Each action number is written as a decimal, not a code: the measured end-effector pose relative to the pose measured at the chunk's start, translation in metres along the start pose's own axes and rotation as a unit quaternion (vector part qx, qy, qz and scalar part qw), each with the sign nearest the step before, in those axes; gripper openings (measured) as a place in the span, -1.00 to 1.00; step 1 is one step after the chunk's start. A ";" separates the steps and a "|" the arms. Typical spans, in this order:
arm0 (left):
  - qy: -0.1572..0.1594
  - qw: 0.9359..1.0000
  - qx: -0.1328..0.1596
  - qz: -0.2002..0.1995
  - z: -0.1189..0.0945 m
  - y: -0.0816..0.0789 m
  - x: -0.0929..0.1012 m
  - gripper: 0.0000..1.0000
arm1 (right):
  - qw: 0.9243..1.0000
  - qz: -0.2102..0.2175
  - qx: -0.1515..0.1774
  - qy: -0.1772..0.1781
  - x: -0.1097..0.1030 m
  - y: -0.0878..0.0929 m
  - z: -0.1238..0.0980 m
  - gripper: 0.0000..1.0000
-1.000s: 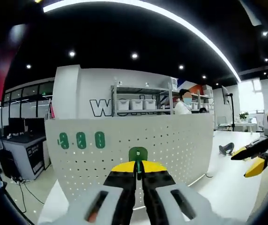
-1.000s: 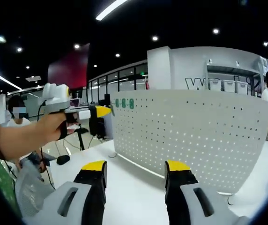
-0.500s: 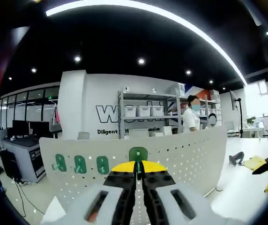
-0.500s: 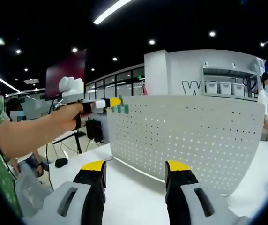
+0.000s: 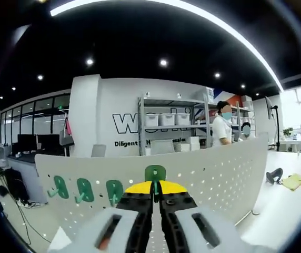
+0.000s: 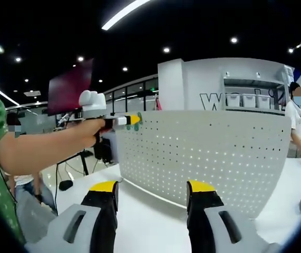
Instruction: Insert the hook assembly into the mounting plate slot until the hook locks in place.
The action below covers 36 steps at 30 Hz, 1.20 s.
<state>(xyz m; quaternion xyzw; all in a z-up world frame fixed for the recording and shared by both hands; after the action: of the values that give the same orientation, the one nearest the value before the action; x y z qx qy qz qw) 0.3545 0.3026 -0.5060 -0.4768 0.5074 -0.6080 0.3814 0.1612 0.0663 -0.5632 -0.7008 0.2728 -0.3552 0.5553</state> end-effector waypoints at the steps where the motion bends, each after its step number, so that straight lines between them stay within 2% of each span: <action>1: -0.002 1.000 -0.001 0.000 0.001 0.001 0.000 -0.93 | 1.000 0.001 -0.001 0.000 0.000 0.001 0.000 0.07; 6: -0.009 1.000 -0.001 -0.019 0.005 0.004 -0.001 -0.93 | 1.000 0.004 -0.002 0.002 0.001 0.003 -0.001 0.07; 14: -0.014 1.000 -0.004 -0.026 0.015 0.006 -0.003 -0.93 | 1.000 0.005 -0.003 0.005 0.004 0.004 -0.003 0.06; 23: -0.017 1.000 -0.007 -0.022 0.016 0.010 -0.005 -0.93 | 1.000 0.006 -0.003 0.004 0.004 0.004 -0.002 0.06; 36: -0.018 1.000 0.003 -0.016 0.020 0.012 -0.007 -0.94 | 1.000 0.007 -0.003 0.003 0.005 0.003 0.000 0.05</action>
<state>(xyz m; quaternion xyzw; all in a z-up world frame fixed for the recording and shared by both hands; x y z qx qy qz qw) 0.3749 0.3018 -0.5180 -0.4940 0.4912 -0.6070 0.3824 0.1641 0.0620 -0.5653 -0.6994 0.2803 -0.3529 0.5547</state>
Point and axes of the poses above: the point that each gripper's makers call its tool centre point, and the gripper's own axes: z roughly forward along the fingers, x roughly to its right, y roughly out of its underside, the point moved 4 cm from there along -z, roughly backward along the fingers, and after that the axes turned 12 degrees about -z, right-handed, at the moved point
